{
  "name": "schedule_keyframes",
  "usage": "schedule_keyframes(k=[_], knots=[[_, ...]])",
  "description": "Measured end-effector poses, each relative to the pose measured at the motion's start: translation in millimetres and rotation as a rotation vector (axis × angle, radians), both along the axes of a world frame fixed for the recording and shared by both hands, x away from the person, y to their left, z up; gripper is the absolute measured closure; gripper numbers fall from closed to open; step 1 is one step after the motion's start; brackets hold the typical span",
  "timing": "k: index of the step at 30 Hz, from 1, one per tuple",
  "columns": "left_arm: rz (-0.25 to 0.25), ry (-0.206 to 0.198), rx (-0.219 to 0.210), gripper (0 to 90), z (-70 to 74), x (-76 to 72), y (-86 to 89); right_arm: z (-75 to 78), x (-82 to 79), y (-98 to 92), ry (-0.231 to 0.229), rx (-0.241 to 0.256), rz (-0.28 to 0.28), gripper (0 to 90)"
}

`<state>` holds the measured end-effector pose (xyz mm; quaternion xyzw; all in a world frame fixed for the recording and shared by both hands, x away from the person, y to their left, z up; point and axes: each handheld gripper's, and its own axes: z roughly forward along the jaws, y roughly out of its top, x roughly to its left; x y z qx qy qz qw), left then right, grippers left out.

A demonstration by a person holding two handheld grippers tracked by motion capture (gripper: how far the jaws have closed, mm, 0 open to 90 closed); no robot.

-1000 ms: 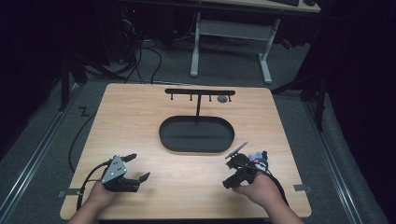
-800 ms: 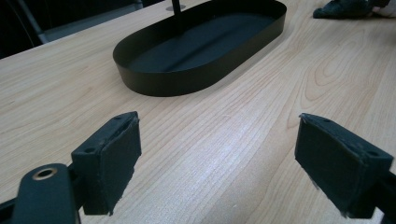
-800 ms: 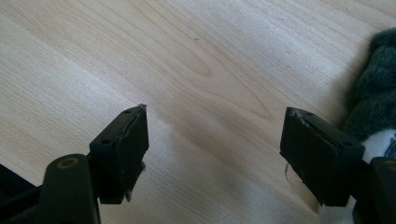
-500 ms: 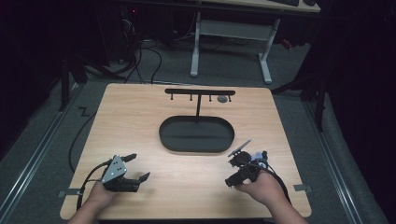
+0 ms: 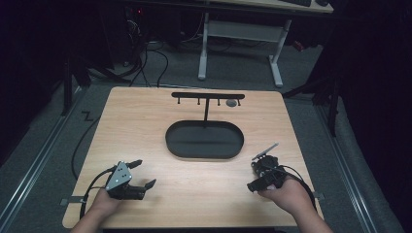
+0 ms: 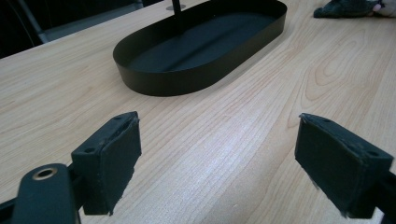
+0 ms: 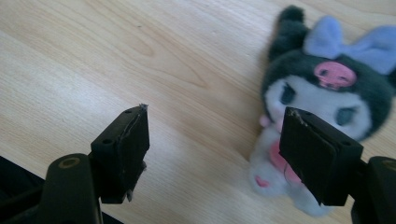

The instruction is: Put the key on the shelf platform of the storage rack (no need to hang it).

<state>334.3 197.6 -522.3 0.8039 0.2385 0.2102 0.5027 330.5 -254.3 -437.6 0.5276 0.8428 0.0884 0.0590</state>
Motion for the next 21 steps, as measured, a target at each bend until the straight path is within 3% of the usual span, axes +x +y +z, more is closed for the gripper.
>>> schedule_keyframes(k=[12,21], knots=[[0.001,0.001,0.000,15.4,0.0,0.2,-0.2,8.6,-6.0,-32.0,-0.022,-0.015,-0.089,24.5],[0.002,0.001,0.001,15.4,-0.1,0.2,-0.2,1.8,-7.8,-45.1,-0.021,-0.023,-0.132,22.8]])
